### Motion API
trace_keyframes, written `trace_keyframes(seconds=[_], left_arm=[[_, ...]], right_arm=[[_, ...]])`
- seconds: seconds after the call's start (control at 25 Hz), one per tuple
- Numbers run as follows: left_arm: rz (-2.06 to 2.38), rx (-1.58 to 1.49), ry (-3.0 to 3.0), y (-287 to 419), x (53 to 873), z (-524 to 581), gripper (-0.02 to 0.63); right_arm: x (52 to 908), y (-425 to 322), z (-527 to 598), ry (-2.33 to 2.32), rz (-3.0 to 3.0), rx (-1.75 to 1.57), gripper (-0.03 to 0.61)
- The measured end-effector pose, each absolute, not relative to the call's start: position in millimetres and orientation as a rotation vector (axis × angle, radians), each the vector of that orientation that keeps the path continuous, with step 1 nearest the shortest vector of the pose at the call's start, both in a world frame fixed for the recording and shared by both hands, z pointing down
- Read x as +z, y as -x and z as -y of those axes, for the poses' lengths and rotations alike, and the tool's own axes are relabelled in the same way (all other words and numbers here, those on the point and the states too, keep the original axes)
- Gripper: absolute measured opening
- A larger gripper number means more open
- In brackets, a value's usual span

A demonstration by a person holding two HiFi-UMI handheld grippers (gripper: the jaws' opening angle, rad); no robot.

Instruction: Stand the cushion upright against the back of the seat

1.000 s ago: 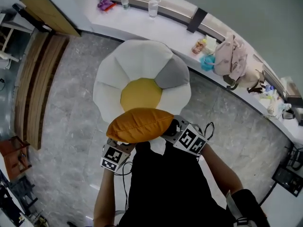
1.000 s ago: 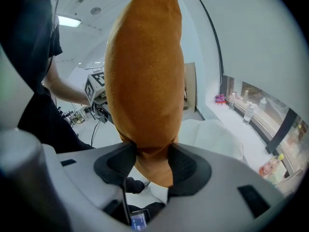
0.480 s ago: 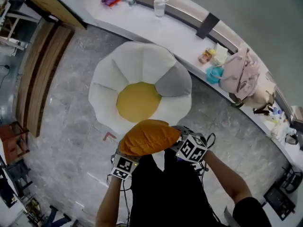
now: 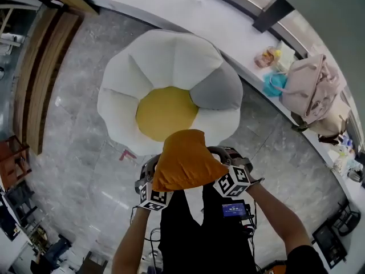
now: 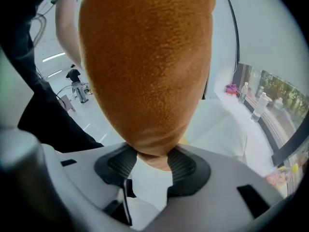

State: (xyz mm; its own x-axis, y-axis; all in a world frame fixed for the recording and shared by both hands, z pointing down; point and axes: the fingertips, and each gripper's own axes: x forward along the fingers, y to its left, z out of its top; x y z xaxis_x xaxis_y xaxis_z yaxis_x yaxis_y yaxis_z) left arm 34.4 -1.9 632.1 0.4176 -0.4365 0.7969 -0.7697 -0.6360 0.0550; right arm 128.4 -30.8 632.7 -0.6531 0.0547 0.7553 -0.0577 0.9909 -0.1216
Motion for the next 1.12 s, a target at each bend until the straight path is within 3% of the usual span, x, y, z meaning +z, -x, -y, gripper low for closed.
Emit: trace_keyframes(seconds=[0.4, 1.12], left_arm=[[1.026, 1.252, -2.262, -12, 739, 53, 0.291], [0.996, 1.406, -2.222, 24, 860, 153, 0.299]], right_arm=[[744, -109, 76, -0.08, 2.264, 0.046, 0.209], [865, -75, 169, -0.235, 2.205, 0.117, 0.201]])
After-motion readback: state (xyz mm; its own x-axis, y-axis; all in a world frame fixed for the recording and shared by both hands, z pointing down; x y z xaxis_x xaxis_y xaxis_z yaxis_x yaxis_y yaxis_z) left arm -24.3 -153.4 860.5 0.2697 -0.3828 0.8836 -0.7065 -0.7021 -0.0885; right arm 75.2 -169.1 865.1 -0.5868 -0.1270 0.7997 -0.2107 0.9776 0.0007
